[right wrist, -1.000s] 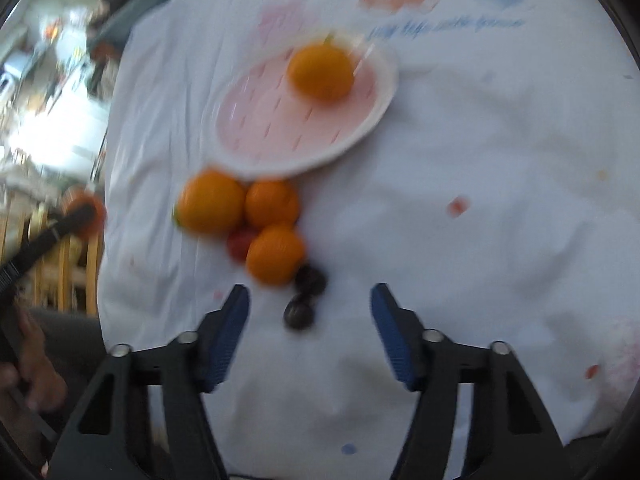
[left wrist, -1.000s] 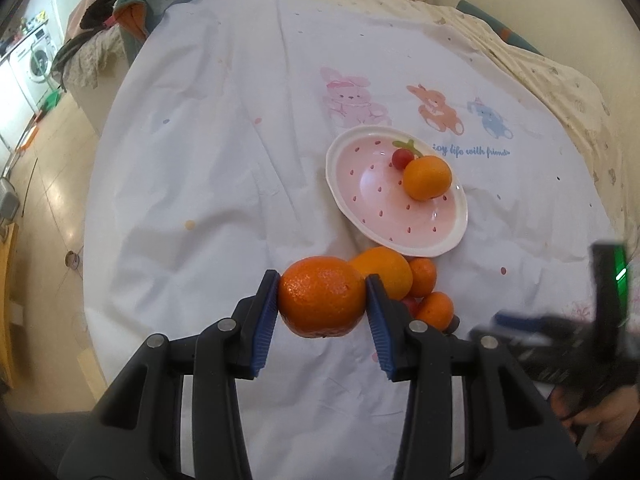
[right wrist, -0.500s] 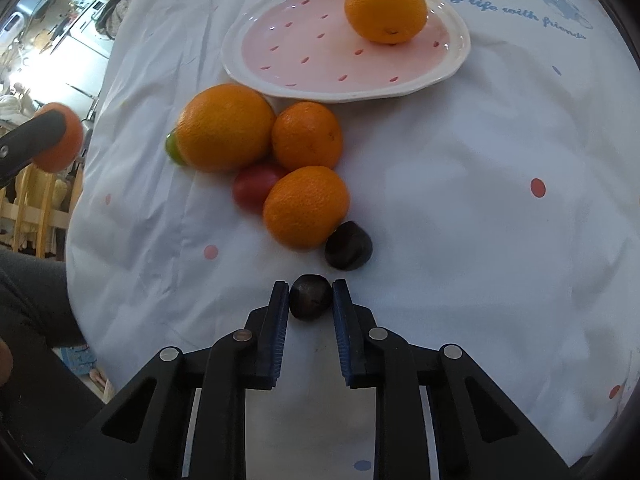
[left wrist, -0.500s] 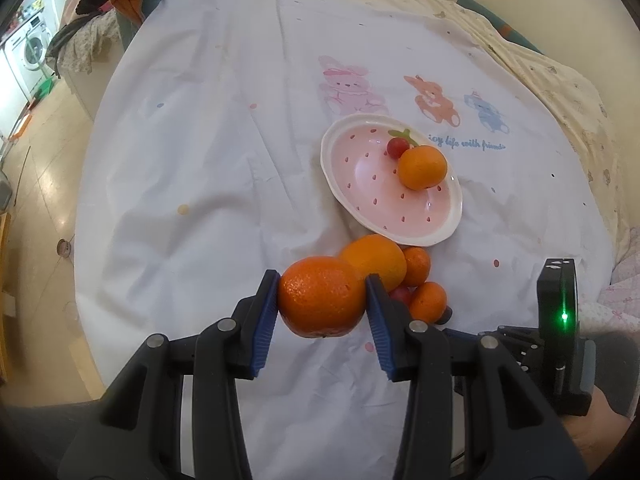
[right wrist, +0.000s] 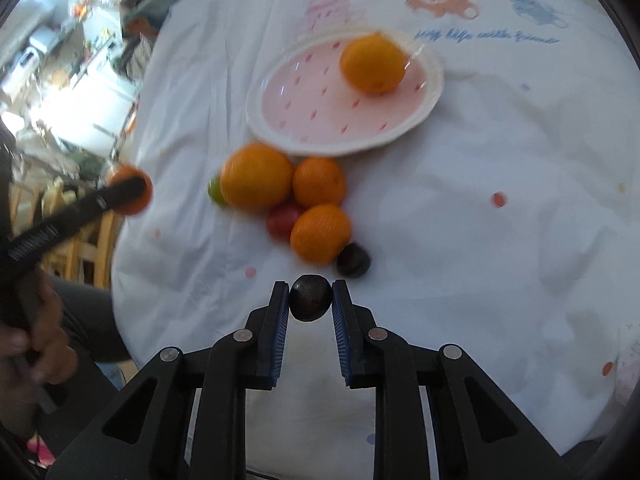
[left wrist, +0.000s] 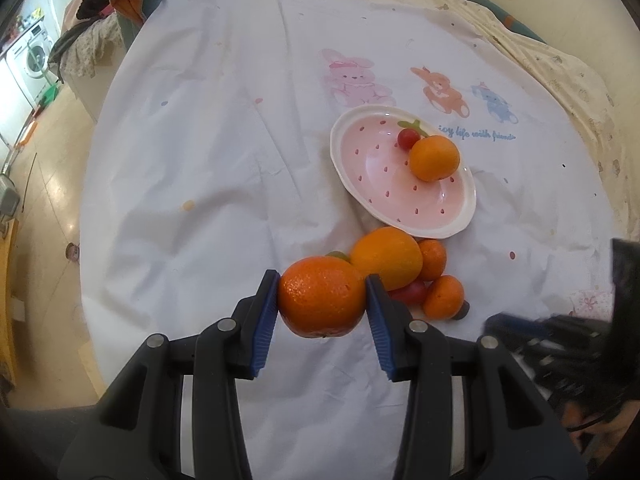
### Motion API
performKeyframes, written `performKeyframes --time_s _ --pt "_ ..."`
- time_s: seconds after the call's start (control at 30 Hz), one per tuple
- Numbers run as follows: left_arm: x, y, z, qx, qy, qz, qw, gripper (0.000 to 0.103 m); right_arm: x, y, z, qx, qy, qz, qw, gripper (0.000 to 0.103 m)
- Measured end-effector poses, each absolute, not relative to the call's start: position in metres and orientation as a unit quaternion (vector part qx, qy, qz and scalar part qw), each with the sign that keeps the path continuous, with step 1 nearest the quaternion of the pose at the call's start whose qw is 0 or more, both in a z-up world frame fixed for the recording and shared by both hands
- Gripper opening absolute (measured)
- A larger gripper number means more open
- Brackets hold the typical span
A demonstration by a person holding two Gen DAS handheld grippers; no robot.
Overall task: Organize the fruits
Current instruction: 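Carry the plum with the right tool while the left tool carries the tangerine to the plate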
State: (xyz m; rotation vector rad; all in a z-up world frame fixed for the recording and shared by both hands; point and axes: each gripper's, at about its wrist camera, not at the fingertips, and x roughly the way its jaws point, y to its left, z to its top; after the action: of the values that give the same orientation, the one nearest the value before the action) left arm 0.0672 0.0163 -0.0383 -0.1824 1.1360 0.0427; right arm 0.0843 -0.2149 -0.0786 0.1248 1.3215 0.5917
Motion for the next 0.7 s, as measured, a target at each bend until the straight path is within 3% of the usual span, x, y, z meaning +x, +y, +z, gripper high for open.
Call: performKeyframes --time_s 0.7 --pt "0.125 0.006 0.008 -0.059 0.504 0.007 0.861 0.039 0.162 -0.250 -0.007 0.140 0.484 0.284 0.816 0.023"
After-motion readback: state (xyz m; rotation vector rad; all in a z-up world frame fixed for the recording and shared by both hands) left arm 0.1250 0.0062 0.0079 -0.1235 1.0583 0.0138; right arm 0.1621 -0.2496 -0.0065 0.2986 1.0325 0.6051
